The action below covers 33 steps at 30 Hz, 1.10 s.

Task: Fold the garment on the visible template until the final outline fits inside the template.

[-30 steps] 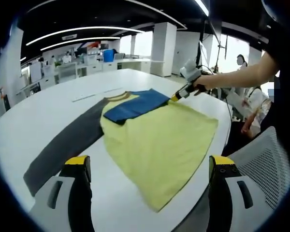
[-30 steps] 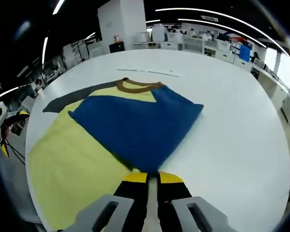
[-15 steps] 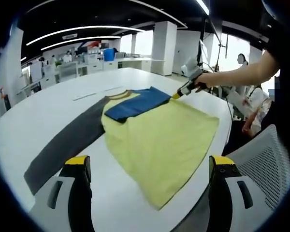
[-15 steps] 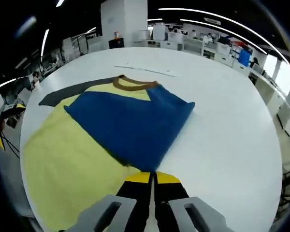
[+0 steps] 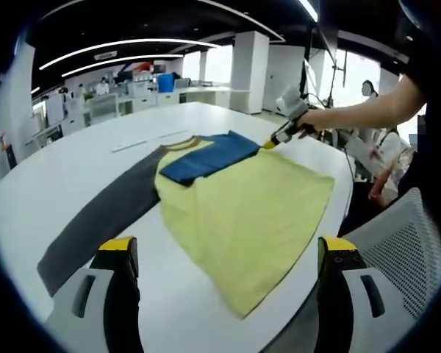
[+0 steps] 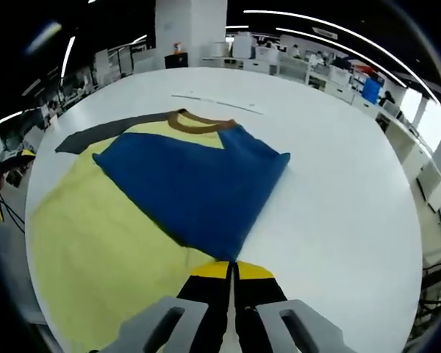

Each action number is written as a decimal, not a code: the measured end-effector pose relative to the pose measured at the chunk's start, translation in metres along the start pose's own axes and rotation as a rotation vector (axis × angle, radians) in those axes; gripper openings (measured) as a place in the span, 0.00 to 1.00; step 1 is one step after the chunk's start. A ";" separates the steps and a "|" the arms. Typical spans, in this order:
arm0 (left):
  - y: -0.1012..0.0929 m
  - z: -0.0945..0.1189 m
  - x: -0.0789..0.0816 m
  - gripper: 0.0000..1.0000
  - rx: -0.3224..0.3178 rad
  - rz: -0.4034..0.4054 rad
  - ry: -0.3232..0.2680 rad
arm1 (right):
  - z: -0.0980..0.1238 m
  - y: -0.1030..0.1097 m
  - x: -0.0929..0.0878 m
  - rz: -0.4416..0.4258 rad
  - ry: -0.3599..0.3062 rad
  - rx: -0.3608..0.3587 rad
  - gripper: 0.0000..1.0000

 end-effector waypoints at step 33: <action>0.017 0.010 0.004 0.99 0.054 0.052 -0.031 | 0.042 0.026 0.015 -0.013 -0.195 0.190 0.92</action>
Point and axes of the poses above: the point that each gripper's makers call its tool centre point, and the gripper's own axes: z roughly backward along the fingers, y roughly to its left, x roughly out of its top, the point moved 8 cm from there along z, roughly backward along the fingers, and after that the axes turned 3 degrees about y, right-handed, at the moved point
